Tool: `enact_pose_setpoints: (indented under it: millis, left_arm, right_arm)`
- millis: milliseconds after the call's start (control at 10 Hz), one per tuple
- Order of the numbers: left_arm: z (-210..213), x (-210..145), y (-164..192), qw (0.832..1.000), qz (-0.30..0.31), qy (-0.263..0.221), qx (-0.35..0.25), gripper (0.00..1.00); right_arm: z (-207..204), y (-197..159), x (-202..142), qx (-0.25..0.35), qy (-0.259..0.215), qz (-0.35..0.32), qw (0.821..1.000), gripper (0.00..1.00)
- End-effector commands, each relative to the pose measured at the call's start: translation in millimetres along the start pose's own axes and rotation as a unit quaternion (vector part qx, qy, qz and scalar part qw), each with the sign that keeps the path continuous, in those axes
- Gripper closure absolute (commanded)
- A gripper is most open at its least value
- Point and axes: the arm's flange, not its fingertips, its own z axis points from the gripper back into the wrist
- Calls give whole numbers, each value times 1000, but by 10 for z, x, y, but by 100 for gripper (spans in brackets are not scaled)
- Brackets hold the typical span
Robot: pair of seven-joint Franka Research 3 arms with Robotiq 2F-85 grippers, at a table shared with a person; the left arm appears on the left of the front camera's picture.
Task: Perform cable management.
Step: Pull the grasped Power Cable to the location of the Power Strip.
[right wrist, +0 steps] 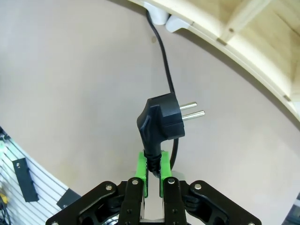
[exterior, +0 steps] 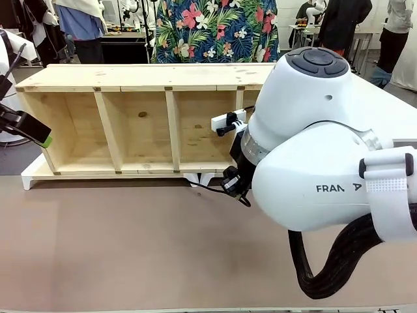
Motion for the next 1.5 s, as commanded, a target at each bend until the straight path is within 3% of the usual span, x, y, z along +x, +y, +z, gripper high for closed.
enact_pose_setpoints:
  millis: [0, 100, 800, 1400]
  left_arm:
    - [-6, 8, 6, 1000, -2, -1, 1, 0]
    - [-6, 8, 6, 1000, -2, -1, 1, 0]
    - [-6, 8, 6, 1000, -2, -1, 1, 0]
    - [-6, 8, 6, 1000, -2, -1, 1, 0]
  right_arm:
    - [-133, -162, -875, -25, -5, -13, 1000, 86]
    - [0, 0, 0, 0, 0, 0, 1000, 86]
    - [-1, 1, 0, 0, 0, -1, 1000, 86]
    - [811, -710, -686, -23, -39, -97, 994, 86]
